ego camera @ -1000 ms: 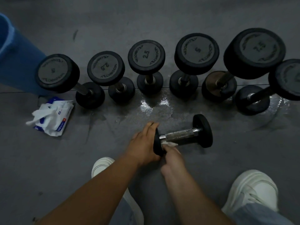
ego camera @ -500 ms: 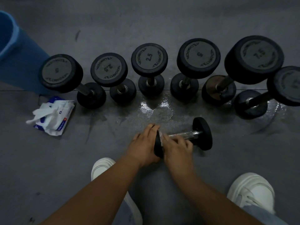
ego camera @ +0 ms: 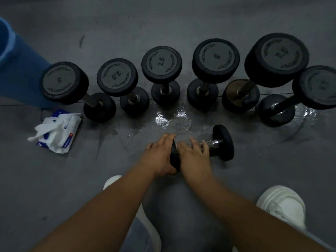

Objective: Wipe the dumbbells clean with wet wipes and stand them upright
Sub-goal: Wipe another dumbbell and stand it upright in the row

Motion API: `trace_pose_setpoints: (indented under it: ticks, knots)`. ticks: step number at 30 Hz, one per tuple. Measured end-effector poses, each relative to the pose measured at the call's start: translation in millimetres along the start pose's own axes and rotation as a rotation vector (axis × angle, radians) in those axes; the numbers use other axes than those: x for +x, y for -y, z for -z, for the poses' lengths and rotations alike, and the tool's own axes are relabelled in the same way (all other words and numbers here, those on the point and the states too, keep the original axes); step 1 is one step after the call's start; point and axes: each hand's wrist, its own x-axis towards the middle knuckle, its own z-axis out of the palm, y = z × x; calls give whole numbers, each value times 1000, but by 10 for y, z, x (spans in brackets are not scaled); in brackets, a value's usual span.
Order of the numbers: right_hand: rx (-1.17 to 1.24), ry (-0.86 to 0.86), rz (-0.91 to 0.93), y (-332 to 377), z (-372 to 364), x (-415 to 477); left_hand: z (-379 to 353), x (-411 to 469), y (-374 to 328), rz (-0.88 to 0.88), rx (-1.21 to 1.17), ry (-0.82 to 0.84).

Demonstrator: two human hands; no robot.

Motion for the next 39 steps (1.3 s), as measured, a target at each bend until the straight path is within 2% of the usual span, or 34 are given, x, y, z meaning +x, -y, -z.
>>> trace_pose_setpoints:
  ticks: [4, 9, 13, 14, 15, 17, 18, 20, 23, 27, 31, 36, 39]
  knots:
    - [56, 15, 12, -44, 27, -191, 2, -17, -31, -3, -13, 0]
    - [95, 66, -3, -12, 72, 96, 44, -6, -37, 14, 0, 29]
    - [357, -98, -116, -56, -5, -300, 85, 1, -48, 23, -26, 33]
    - [510, -55, -235, -18, -31, -425, 89, 5, -47, 18, -23, 33]
    - [752, -24, -434, 55, -53, -455, 86, 8, -45, 11, -17, 31]
    - [1445, 38, -995, 170, -98, -203, 60, -3, -36, 7, -15, 23]
    - [1705, 99, -1169, 202, -113, -59, 50, -13, -36, 4, -21, 17]
    - [1960, 89, -1294, 281, -178, 111, 47, -9, -32, -9, -24, 1]
    - [1975, -1, -1273, 362, -151, -29, 74, 1, -33, -11, -37, 5]
    - [1996, 92, -1283, 297, -161, 88, 16, -19, -29, -15, -59, -15]
    - [1905, 10, -1259, 371, -175, -4, 44, -7, -30, -8, -63, -3]
    - [1966, 96, -1322, 323, -1, 92, 30, -17, -38, -10, -47, -10]
    - [1872, 55, -1172, 335, 97, -83, 9, 22, -4, -1, -49, -2]
